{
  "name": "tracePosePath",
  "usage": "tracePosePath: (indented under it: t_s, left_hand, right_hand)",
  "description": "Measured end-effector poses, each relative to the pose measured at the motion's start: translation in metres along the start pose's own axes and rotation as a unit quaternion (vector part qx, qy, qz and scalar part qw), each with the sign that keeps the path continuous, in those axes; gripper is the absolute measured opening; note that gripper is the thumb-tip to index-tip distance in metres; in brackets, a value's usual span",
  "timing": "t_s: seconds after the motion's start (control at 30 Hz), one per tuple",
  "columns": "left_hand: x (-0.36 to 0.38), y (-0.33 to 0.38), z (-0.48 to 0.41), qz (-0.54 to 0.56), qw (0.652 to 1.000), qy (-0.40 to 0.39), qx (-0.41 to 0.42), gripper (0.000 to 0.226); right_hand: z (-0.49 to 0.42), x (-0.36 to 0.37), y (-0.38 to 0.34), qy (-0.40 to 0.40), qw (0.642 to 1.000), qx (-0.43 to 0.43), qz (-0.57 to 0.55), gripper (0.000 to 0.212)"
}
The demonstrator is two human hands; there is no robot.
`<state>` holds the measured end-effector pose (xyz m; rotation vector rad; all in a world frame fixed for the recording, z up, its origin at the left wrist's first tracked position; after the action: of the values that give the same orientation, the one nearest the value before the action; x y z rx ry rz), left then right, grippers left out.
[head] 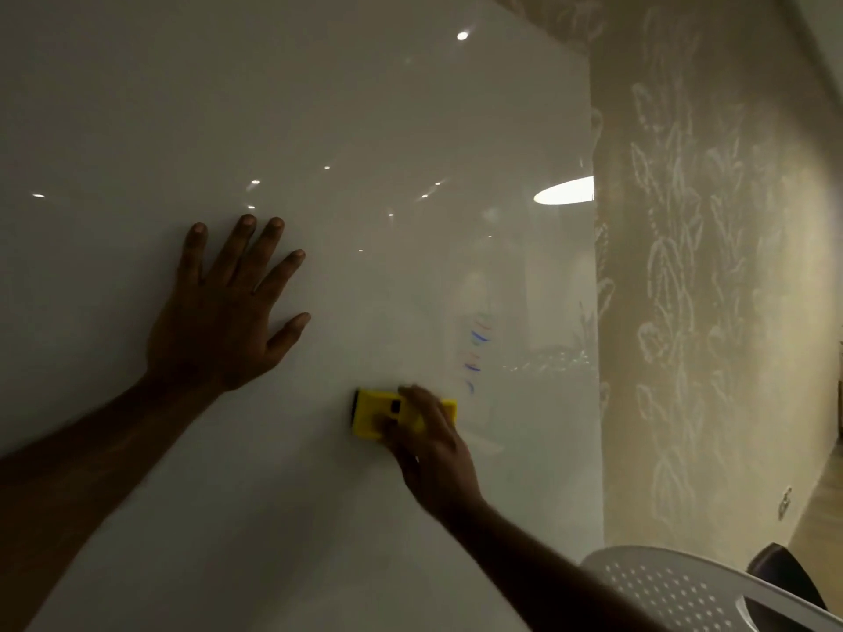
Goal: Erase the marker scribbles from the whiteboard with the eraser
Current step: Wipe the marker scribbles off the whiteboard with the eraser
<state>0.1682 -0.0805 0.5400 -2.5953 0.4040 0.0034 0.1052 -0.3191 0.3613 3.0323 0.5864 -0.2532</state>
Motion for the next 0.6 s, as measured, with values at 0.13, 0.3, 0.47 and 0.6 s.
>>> tracePosePath:
  t_s: [0.13,0.3,0.47,0.6]
  left_hand:
    - [-0.002,0.002,0.0,0.009,1.0,0.01,-0.006,0.073]
    - [-0.002,0.002,0.0,0.014,1.0,0.01,-0.003,0.072]
    - [-0.002,0.003,0.0,0.012,1.0,0.006,-0.005,0.069]
    - [-0.002,0.002,0.001,0.003,1.0,0.004,-0.001,0.069]
  right_hand:
    - [-0.113,-0.008,0.022,0.061,0.997,0.033,0.02,0.026]
    - [-0.22,-0.038,0.061,0.115,0.986,0.114,0.033,0.026]
    - [-0.16,-0.02,0.029,0.102,0.991,0.066,0.048,0.029]
    - [-0.049,-0.001,-0.014,0.009,0.999,0.005,0.036,0.029]
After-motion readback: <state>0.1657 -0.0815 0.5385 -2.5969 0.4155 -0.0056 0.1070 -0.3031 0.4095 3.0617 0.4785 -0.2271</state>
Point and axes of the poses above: each hand's wrist, its own z-axis away from the middle knuckle, its own x-axis out of the palm, y = z × x, the point moved 1 cm from there along -z, towards the middle knuckle, and after that the axes turned 1 degree about -x, right-handed, at the moved point
